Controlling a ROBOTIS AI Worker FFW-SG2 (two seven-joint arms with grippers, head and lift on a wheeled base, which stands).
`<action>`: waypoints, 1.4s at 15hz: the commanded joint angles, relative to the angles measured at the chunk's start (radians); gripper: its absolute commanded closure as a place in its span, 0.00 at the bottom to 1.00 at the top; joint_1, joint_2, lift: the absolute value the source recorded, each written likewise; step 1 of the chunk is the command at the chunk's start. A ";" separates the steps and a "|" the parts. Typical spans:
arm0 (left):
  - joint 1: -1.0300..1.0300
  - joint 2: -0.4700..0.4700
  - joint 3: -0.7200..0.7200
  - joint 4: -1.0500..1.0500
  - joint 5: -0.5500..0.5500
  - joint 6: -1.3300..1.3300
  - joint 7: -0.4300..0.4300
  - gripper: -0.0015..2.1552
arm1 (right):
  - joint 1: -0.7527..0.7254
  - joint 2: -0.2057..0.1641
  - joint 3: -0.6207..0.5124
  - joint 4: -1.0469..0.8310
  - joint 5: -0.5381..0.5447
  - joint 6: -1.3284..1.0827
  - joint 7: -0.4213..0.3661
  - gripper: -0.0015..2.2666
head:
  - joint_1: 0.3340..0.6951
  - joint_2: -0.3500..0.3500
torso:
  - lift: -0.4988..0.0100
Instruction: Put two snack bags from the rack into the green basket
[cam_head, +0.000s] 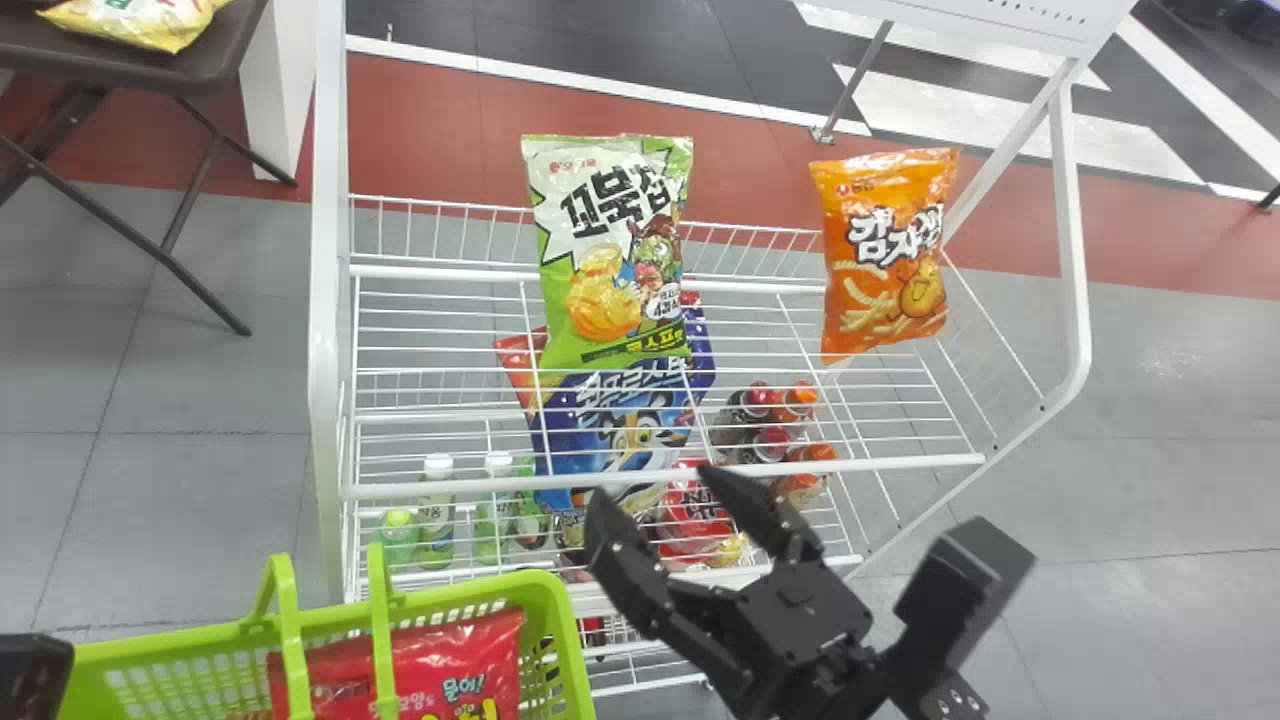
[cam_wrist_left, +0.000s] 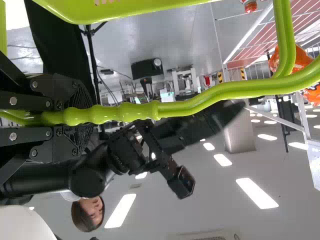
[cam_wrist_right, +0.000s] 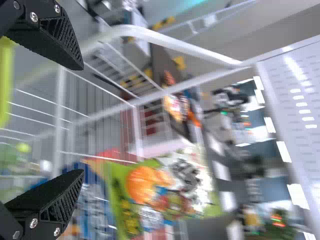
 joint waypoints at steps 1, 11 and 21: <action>-0.005 0.000 -0.002 0.010 -0.002 0.001 0.000 0.56 | 0.036 -0.003 0.042 0.056 0.082 -0.223 -0.040 0.04 | 1.00 0.00 | 0.97; 0.000 0.003 0.001 0.011 -0.008 0.001 -0.005 0.56 | 0.036 0.009 0.063 0.072 0.106 -0.238 -0.109 0.04 | 1.00 0.00 | 0.97; -0.002 0.002 -0.002 0.007 -0.005 0.001 -0.009 0.56 | 0.035 0.006 0.060 0.064 0.105 -0.238 -0.109 0.04 | 1.00 0.00 | 0.97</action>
